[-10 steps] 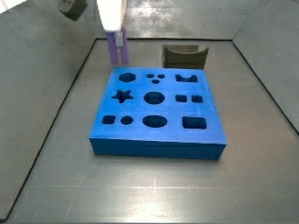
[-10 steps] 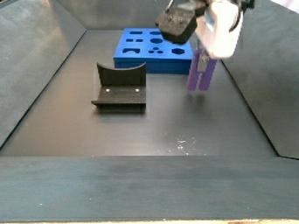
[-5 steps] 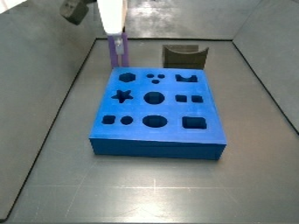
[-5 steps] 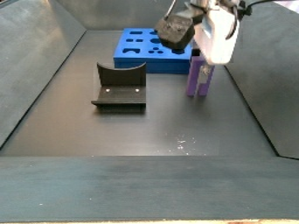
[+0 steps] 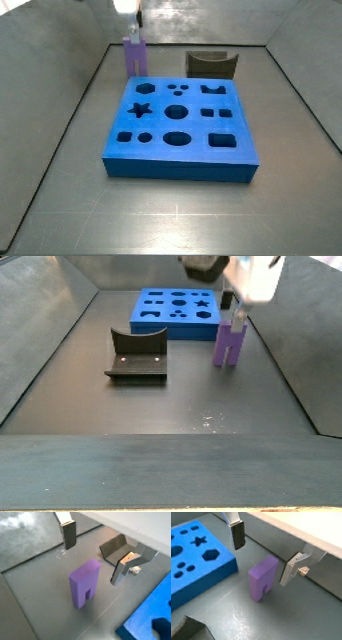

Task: Pick up the double-square object. Rotate the double-square object. Move to above the board. Insert the double-square object.
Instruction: Rotate the double-square object.

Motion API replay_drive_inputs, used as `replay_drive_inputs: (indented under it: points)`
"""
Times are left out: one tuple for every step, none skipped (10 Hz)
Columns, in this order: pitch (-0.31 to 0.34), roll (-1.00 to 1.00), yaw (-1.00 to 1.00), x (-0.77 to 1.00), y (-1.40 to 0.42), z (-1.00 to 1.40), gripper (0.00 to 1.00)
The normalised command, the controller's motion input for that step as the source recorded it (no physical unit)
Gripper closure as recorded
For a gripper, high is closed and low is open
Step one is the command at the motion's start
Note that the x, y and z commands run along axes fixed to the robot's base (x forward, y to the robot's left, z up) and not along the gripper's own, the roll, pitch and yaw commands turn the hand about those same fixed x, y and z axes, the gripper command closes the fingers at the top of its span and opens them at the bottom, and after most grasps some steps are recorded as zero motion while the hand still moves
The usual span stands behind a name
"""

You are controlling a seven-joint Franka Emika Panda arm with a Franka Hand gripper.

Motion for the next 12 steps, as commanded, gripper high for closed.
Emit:
replay_drive_inputs:
  points:
    - [0.055,0.03,-0.01,-0.02,0.01,0.28,0.0]
    - [0.0,0.0,1.0,0.0,0.0,0.0,0.0]
    - [-0.002,0.0,1.0,0.02,0.0,-0.06,0.0]
    - [-0.004,0.0,1.0,0.03,-0.01,-0.05,0.0]
    - [-0.004,0.0,1.0,0.03,-0.01,-0.04,0.0]
    - [-0.005,0.0,1.0,0.03,-0.01,-0.04,0.0]
    - [-0.005,0.0,1.0,0.03,-0.01,-0.04,0.0]
    - [-0.006,0.0,1.0,0.03,-0.01,-0.04,0.0]
    - [-0.006,0.0,1.0,0.03,-0.01,-0.04,0.0]
    - [-0.007,0.0,1.0,0.03,-0.01,-0.04,0.0]
    - [-0.007,0.0,1.0,0.03,-0.01,-0.03,0.0]
    - [-0.008,0.0,1.0,0.03,-0.01,-0.03,0.0]
